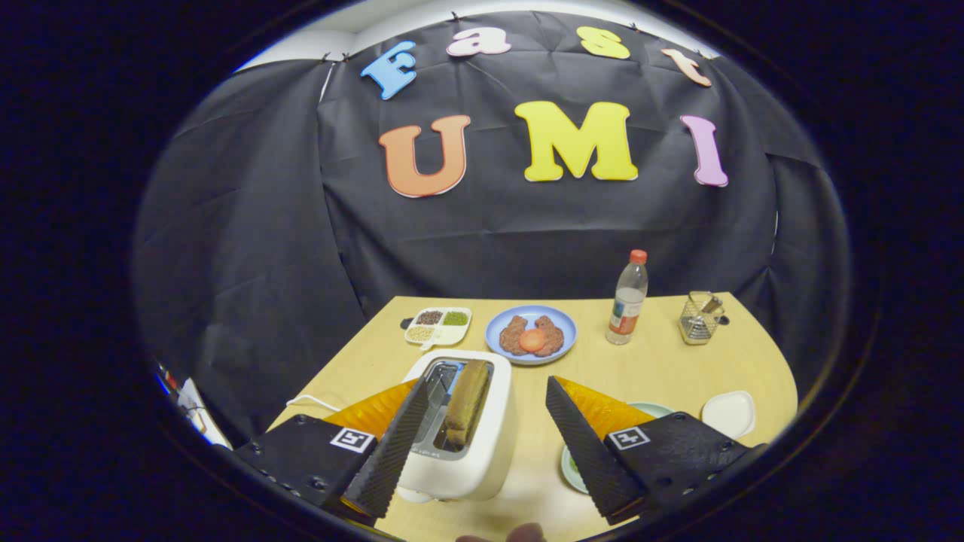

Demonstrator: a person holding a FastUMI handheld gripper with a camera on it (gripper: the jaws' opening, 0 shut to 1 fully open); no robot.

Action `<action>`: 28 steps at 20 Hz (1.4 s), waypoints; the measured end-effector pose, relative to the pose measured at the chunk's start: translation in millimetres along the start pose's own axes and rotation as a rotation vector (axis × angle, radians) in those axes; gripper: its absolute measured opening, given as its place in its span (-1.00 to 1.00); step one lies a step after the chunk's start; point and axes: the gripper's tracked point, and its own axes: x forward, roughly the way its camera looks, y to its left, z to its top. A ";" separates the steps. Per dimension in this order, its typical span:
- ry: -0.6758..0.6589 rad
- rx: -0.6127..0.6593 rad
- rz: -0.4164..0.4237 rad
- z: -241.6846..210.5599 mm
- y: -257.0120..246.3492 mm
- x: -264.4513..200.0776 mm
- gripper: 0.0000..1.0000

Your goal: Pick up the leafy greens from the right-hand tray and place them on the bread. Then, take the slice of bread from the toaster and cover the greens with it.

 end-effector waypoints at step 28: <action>0.018 0.098 0.085 66.4 -8.4 -24.6 -0.82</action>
